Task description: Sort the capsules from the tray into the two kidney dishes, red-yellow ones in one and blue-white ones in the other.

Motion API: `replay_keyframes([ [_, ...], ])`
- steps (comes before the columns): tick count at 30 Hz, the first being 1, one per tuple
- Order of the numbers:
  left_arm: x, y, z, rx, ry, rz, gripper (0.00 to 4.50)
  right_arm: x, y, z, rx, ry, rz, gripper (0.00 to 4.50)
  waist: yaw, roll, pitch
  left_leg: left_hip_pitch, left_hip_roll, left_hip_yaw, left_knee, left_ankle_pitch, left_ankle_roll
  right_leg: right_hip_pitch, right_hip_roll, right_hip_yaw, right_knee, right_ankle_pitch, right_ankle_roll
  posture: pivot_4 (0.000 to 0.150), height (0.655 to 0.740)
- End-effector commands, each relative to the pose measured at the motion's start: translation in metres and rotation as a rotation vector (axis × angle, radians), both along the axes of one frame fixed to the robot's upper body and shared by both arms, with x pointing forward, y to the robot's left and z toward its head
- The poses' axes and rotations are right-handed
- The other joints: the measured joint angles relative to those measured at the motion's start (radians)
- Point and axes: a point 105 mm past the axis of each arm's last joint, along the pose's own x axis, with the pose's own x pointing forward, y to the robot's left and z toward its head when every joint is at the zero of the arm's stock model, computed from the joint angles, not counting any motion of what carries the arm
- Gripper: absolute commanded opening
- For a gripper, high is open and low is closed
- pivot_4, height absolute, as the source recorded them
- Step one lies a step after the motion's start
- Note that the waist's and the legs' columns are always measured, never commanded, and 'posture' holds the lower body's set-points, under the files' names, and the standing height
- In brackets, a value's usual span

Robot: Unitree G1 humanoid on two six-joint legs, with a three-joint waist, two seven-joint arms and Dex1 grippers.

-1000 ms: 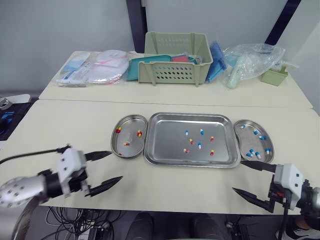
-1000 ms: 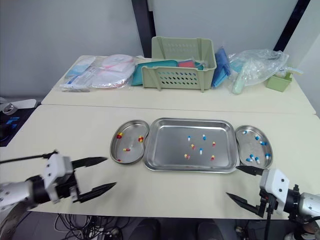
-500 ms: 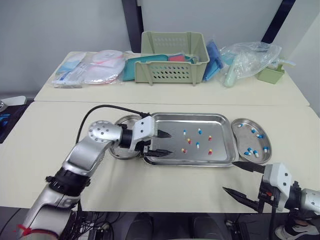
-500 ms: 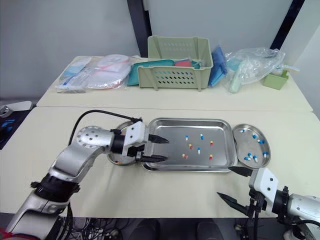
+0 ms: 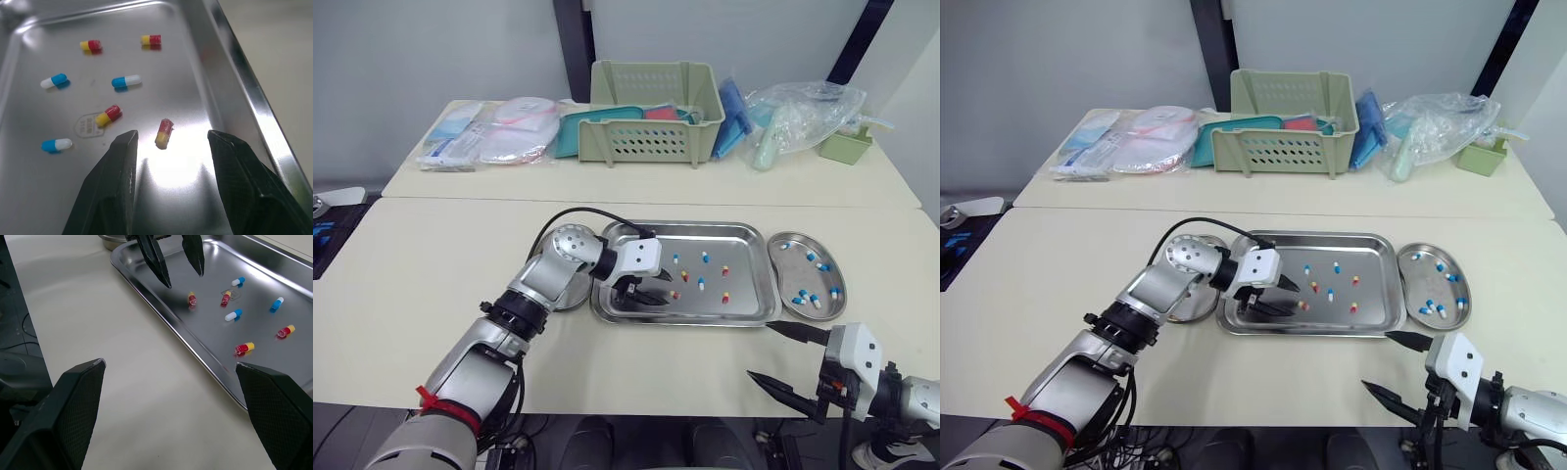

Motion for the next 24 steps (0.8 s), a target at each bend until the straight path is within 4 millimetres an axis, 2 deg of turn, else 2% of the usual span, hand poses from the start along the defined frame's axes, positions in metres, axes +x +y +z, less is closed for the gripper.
replay_keyframes([
  [1,0.003,-0.007,-0.002,0.031,-0.029,-0.036,2.30,-0.002,0.006,0.011,0.024,-0.036,0.010,4.50,0.000,0.000,0.000,0.000,0.000,0.000,0.000,0.000,0.000,0.000,0.000,0.000,0.000,0.000,0.000,0.150,0.7400],
  [9,0.008,-0.013,-0.017,0.081,-0.016,-0.049,2.30,-0.002,0.006,0.013,0.022,-0.042,0.010,4.50,0.000,0.000,0.000,0.000,0.000,0.000,0.000,0.000,0.000,0.000,0.000,0.000,0.000,0.000,0.000,0.150,0.7400],
  [12,0.008,-0.013,-0.020,0.103,-0.005,-0.054,1.73,-0.003,0.006,0.013,0.021,-0.040,0.008,4.50,0.000,0.000,0.000,0.000,0.000,0.000,0.001,0.000,0.000,0.001,0.000,0.000,0.000,0.000,0.000,0.150,0.7400],
  [17,0.006,-0.010,-0.026,0.135,0.016,-0.059,0.18,-0.003,0.004,0.013,0.022,-0.035,0.000,4.50,0.000,0.000,0.000,0.001,0.000,0.000,0.001,0.000,0.000,0.001,0.000,0.000,0.000,0.000,0.000,0.150,0.7400],
  [20,0.006,-0.009,-0.021,0.116,0.020,-0.055,0.08,-0.002,0.003,0.014,0.026,-0.040,-0.004,4.50,0.000,0.000,-0.001,0.001,0.000,0.000,0.001,0.000,0.000,0.002,0.000,0.000,0.000,0.000,0.000,0.150,0.7400],
  [24,0.010,-0.002,0.005,0.036,-0.008,0.000,0.08,0.000,0.001,0.013,0.006,-0.070,0.002,4.50,-0.004,0.000,0.000,0.001,0.000,-0.001,0.001,0.000,0.000,0.001,0.000,0.000,0.001,0.000,0.000,0.150,0.7400],
])
